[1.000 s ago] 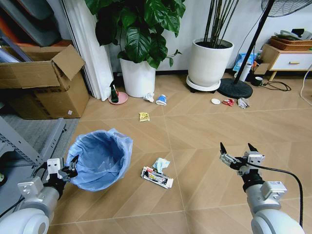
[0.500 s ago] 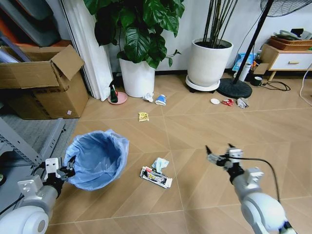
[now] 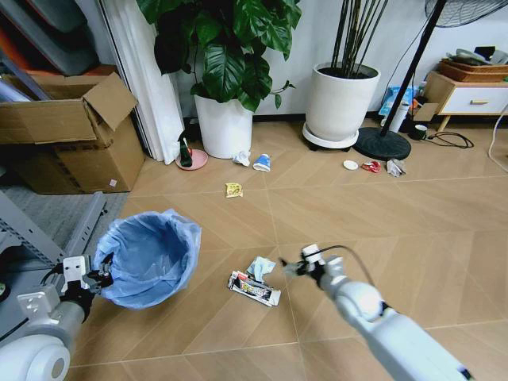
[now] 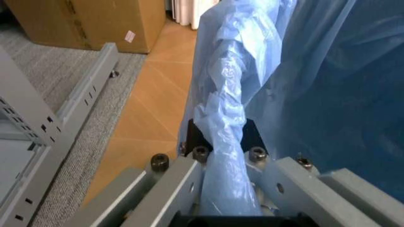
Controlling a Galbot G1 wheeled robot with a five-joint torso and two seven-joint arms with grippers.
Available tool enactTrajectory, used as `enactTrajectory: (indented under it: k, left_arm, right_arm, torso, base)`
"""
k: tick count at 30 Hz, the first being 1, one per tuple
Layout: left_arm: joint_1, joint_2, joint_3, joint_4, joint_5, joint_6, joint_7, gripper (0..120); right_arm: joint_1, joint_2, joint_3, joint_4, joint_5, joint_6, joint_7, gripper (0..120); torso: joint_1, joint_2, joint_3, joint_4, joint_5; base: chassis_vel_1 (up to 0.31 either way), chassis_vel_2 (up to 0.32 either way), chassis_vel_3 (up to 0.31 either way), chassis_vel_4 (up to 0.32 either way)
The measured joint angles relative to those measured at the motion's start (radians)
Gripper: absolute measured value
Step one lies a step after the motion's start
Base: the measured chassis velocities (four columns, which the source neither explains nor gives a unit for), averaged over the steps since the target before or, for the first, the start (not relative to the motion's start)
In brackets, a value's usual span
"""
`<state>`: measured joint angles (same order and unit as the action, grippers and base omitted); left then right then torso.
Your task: Pick up the trash bin and place the garbage on the floor into it.
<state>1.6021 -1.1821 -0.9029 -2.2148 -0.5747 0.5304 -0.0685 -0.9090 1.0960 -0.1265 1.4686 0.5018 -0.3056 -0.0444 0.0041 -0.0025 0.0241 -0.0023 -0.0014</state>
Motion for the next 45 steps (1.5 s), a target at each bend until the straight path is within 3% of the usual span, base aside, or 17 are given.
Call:
enactTrajectory:
  k: [6,14,45]
  left_arm:
    - [-0.011,0.002,0.007,0.008,-0.003,0.002,-0.007,0]
    - [-0.015,0.026,0.011,0.012,-0.012,0.009,-0.015,0]
    - [-0.019,0.029,0.033,0.007,-0.008,0.010,-0.016,0]
  right_arm:
    - [0.095,0.144,-0.114,-0.169,-0.031,0.003,-0.042,100]
    - [0.114,0.215,-0.114,-0.330,-0.107,0.026,-0.072,100]
    - [0.090,0.281,-0.011,-0.519,-0.222,0.077,-0.106,98]
  torso:
    - [0.000,0.000,0.000,0.0002,0.0001]
    - [0.000,0.000,0.000,0.0000,0.0003]
    - [0.000,0.000,0.000,-0.0001,0.0004]
  base:
    - [0.000,0.000,0.000,0.000]
    - [0.000,0.000,0.000,0.000]
    - [0.000,0.000,0.000,0.000]
